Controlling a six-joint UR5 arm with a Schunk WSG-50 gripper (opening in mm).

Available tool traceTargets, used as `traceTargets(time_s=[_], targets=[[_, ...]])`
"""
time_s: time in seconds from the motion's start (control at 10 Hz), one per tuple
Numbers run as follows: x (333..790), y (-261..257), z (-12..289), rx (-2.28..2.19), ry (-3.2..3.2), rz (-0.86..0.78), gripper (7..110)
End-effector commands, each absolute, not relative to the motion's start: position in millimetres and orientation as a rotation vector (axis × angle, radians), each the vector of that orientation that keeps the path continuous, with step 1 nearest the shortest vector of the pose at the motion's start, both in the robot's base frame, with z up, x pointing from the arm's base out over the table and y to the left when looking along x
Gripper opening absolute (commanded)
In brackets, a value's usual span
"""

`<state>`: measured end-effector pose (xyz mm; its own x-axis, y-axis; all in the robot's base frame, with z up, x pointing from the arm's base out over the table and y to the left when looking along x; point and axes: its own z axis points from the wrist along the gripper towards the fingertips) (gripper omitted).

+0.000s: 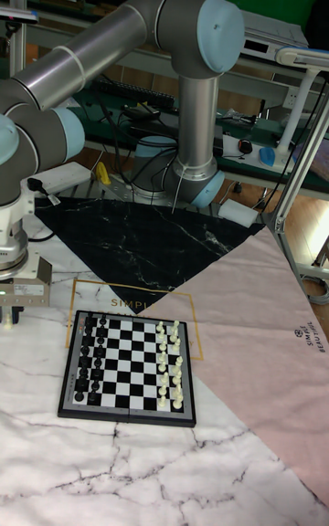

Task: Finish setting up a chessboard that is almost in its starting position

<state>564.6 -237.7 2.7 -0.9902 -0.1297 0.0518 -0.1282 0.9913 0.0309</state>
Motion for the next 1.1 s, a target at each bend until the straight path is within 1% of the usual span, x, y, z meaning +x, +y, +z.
traceTargets(time_s=[0.0,0.7,0.8,1.0], targets=[[566.7,-237.6,3.6,0.168,-3.093,-0.05,7],[570.9,-239.1,5.7,0.14,-3.107,-0.037,7],[570.8,-239.1,12.6,0.137,-3.101,-0.033,7],[579.7,-241.2,36.2,0.143,-3.099,0.024,7]])
